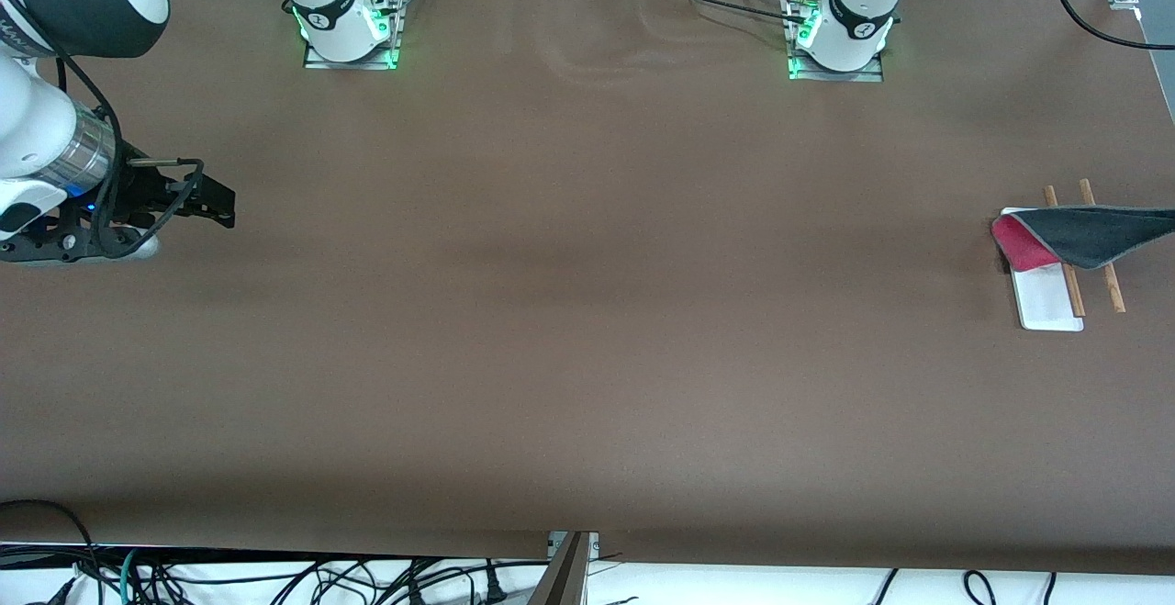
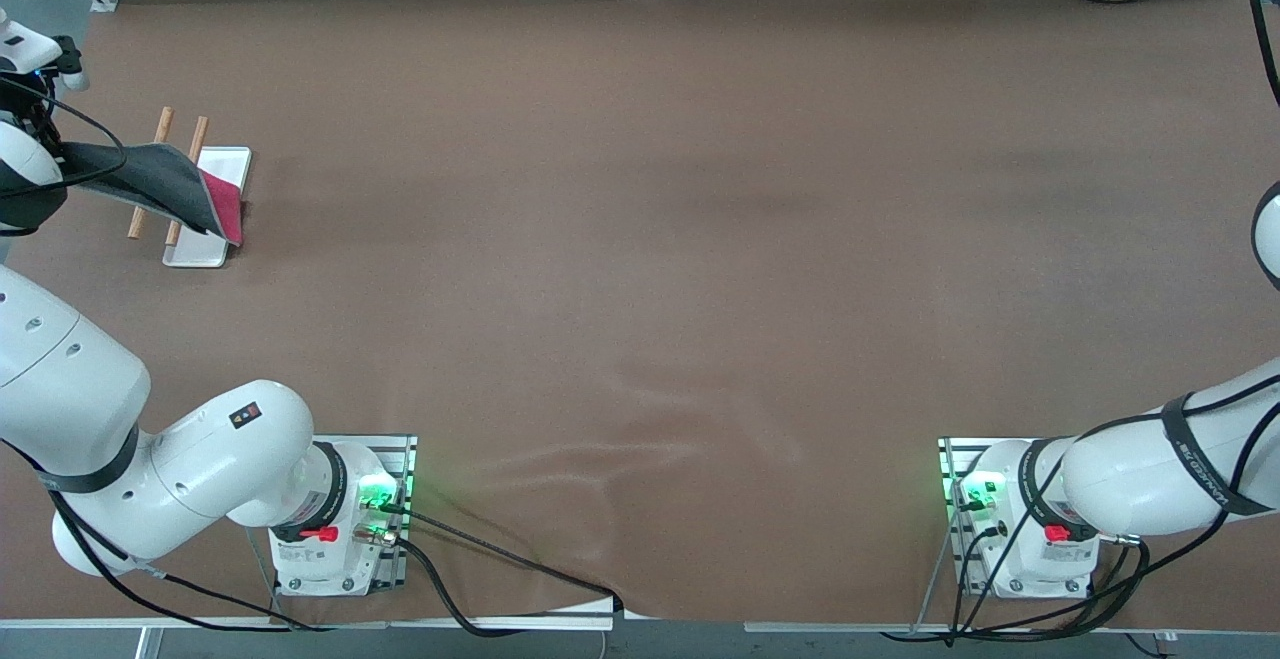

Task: Pass towel and hang on rack
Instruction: 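Drape the towel over the wooden dowels with the left gripper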

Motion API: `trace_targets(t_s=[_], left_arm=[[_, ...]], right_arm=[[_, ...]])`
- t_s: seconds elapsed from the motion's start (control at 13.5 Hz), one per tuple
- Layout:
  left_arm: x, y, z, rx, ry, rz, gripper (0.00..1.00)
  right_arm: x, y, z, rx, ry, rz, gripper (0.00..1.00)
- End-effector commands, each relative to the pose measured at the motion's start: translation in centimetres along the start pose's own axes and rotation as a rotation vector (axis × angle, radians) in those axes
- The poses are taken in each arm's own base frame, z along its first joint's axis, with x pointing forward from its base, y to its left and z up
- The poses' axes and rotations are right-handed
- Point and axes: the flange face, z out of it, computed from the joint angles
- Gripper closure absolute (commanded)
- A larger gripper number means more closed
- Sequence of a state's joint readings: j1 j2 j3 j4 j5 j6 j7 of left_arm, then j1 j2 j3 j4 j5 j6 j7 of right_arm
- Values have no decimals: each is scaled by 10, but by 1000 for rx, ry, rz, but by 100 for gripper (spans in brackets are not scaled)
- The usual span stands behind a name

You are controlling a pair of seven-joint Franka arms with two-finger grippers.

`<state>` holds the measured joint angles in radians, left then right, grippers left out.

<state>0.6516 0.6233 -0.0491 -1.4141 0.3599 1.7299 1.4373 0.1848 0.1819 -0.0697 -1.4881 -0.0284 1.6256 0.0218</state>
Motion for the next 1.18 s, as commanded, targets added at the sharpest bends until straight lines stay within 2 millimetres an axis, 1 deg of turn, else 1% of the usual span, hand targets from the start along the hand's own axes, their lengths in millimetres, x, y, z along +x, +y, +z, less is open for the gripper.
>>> trace_targets(t_s=[0.0,0.15,0.22,0.37,0.44,0.52,0.59,0.67,0.89,1.03,1.11], left_arm=[[-8,-13,14,1,-11,-9,100],[-5,-21,26,22,1,-7,100],[-9,-24,33,24,5,-13,100],[-9,-25,39,18,9,-13,100],[-8,-25,39,18,9,-12,90],[-8,-25,40,16,11,-15,59],[-9,-26,45,9,15,-15,1],[-16,-26,47,5,20,-25,0],[-16,-25,46,4,36,-29,0],[-19,-21,27,22,43,-36,0],[-23,-15,4,53,56,-48,0]], right_arm=[[-2,2,-6,-11,14,-13,0],[-3,4,-7,-9,9,-7,0],[-3,4,-6,-8,8,-5,0],[-3,4,-7,-8,7,-2,0],[-3,5,-7,-7,7,3,0],[-4,5,-6,-8,6,22,0],[-3,5,-7,-8,8,38,0],[-4,3,-7,-8,8,37,0],[-4,3,-6,-8,6,37,0],[-4,3,-7,-6,8,37,0],[-4,3,-7,-6,8,37,0]])
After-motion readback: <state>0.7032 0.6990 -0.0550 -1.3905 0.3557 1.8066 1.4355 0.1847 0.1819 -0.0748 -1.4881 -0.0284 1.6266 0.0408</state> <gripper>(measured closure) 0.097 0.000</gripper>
